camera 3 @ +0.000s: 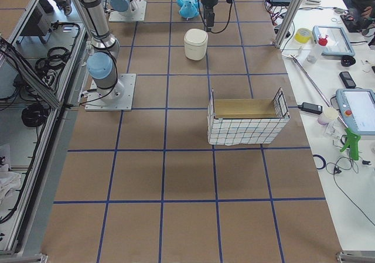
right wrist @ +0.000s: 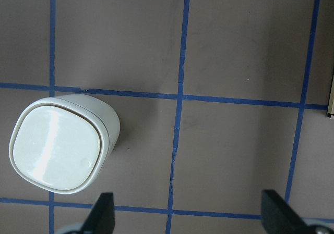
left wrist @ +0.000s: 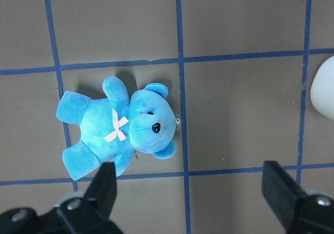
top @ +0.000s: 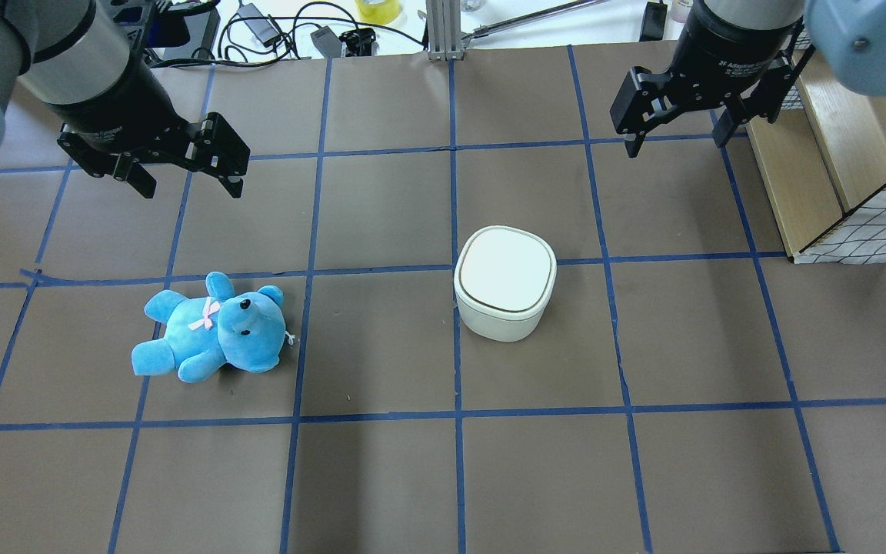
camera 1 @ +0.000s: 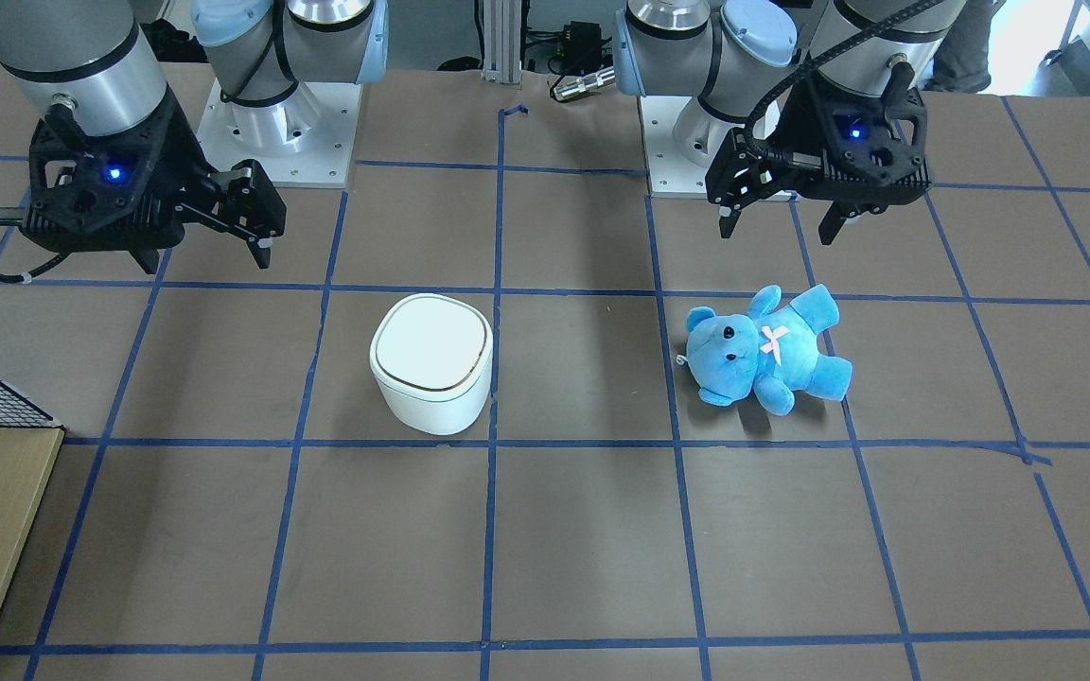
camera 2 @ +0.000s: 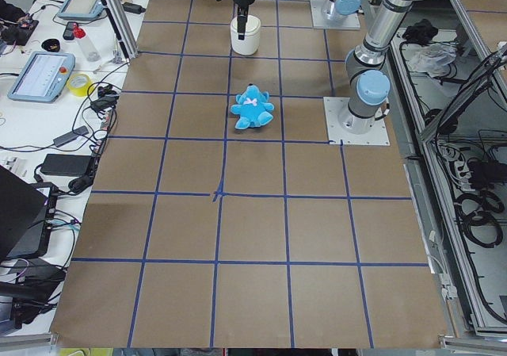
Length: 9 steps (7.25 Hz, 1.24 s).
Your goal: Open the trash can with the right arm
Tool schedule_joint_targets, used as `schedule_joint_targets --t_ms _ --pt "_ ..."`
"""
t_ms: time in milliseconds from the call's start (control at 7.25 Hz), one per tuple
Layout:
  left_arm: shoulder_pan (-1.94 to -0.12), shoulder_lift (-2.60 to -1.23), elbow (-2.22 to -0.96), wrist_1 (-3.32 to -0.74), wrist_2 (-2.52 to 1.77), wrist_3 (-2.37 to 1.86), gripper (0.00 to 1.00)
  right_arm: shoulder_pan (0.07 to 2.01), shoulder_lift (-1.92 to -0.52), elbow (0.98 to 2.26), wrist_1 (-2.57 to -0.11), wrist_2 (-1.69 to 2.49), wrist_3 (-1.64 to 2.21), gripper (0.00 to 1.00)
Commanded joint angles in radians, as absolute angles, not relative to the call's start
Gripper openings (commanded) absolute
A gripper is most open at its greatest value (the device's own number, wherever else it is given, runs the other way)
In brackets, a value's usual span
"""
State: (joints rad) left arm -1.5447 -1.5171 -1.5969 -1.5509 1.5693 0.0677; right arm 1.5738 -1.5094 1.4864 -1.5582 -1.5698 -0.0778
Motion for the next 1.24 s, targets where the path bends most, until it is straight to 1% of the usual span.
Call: schedule_joint_targets --t_ms 0,1103 --pt "-1.545 -1.517 -1.597 -1.551 1.569 0.067 1.00 1.574 -1.509 1.486 -1.560 -1.568 -0.078 1.00" --pt "-1.545 -1.517 -1.597 -1.551 1.569 0.068 1.00 1.577 -1.509 1.476 -1.560 -1.565 -0.064 1.00"
